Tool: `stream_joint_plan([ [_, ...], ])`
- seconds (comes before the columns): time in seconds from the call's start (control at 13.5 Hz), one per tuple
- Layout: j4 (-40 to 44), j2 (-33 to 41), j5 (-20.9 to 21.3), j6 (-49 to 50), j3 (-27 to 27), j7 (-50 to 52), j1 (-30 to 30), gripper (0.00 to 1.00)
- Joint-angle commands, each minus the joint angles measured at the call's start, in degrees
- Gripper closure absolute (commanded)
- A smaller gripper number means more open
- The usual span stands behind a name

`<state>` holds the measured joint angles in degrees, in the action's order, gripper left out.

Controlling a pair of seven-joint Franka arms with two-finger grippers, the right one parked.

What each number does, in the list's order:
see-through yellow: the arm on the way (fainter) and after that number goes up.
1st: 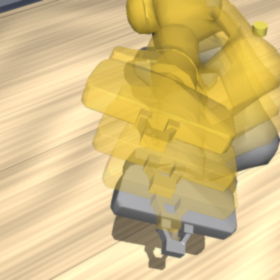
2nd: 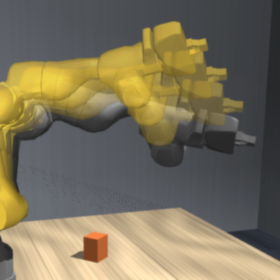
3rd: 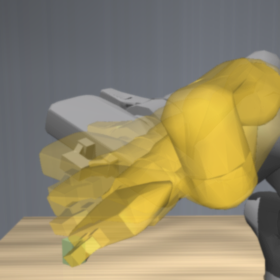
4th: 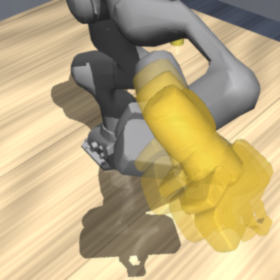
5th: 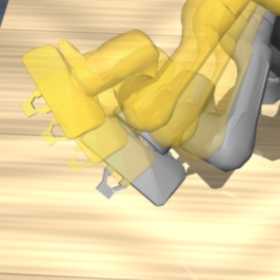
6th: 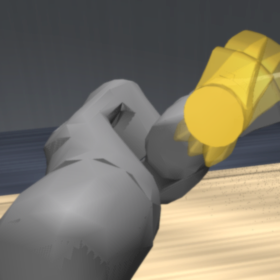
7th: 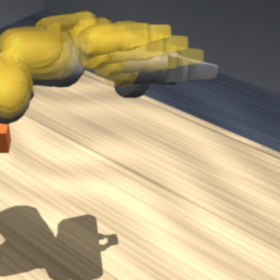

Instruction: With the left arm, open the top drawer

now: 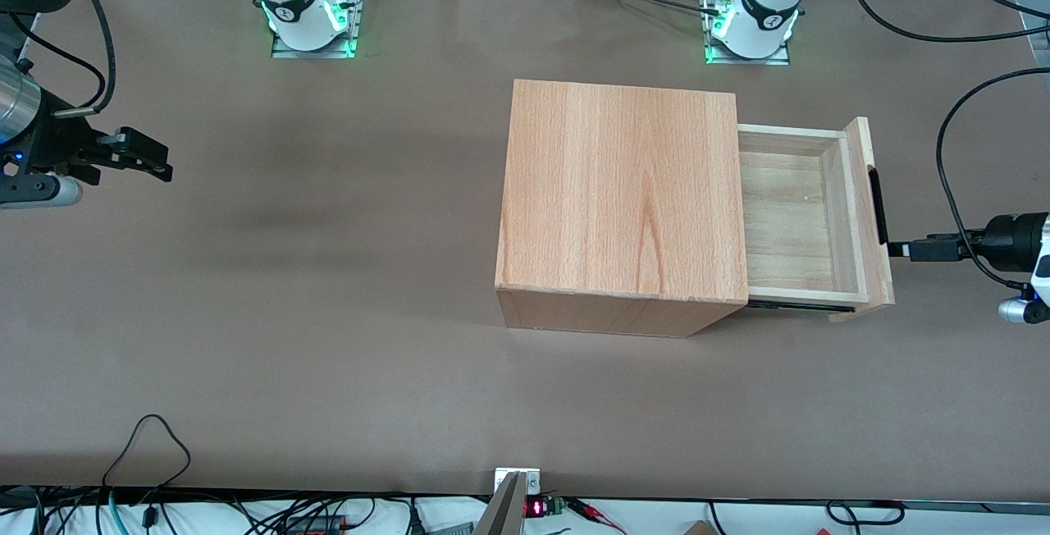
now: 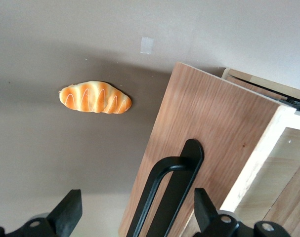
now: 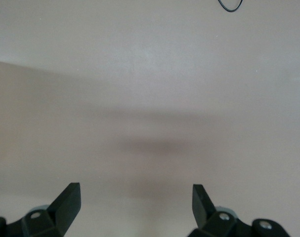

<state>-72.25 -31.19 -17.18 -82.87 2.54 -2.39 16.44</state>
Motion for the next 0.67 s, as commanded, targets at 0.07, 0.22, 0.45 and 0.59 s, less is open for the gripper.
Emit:
stream_joint_plan([
  [0.07, 3.15, 0.52, -0.31, 4.29, -0.43, 0.72, 0.08, 0.00],
  [0.22, 5.09, 0.52, 1.09, 5.26, -0.34, 0.72, -0.01, 0.00],
  [0.45, 5.19, 2.53, 2.32, 5.44, 0.45, 0.90, -0.36, 0.00],
  [0.59, 5.19, 3.85, 3.38, 5.44, 0.63, 0.90, -0.97, 0.00],
])
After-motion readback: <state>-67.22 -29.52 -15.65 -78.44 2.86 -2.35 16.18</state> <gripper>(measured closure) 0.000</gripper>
